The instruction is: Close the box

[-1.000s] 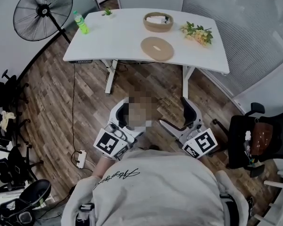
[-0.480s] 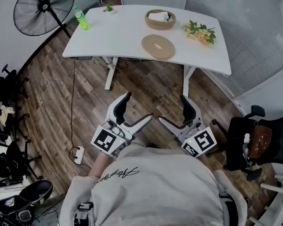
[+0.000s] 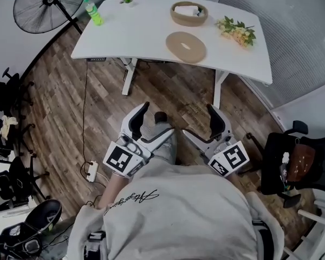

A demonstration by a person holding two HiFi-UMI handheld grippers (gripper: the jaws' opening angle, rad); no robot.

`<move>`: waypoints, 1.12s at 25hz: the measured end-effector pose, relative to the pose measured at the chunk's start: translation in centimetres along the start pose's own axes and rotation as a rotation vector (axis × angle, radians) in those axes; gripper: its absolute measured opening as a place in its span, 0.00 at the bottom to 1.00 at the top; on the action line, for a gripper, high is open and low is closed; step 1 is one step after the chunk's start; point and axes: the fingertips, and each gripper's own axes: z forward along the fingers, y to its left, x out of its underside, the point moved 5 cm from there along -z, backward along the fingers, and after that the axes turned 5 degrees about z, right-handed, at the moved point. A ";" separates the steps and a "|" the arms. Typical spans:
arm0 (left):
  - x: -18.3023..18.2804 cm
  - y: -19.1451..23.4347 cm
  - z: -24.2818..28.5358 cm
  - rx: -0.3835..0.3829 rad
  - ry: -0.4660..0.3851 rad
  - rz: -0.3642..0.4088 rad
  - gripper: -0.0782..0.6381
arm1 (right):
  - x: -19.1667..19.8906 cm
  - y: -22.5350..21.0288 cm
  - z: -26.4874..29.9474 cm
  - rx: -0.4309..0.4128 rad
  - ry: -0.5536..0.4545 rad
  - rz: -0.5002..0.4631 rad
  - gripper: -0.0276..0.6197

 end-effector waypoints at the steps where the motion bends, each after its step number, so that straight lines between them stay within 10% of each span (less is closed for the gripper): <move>1: 0.1 0.3 0.4 0.009 -0.003 0.002 0.67 | -0.1 -0.3 0.3 0.004 -0.003 -0.003 0.74; 28: 0.7 21.2 15.1 0.176 -0.022 0.033 0.67 | -5.2 -14.4 16.9 0.153 -0.052 -0.062 0.73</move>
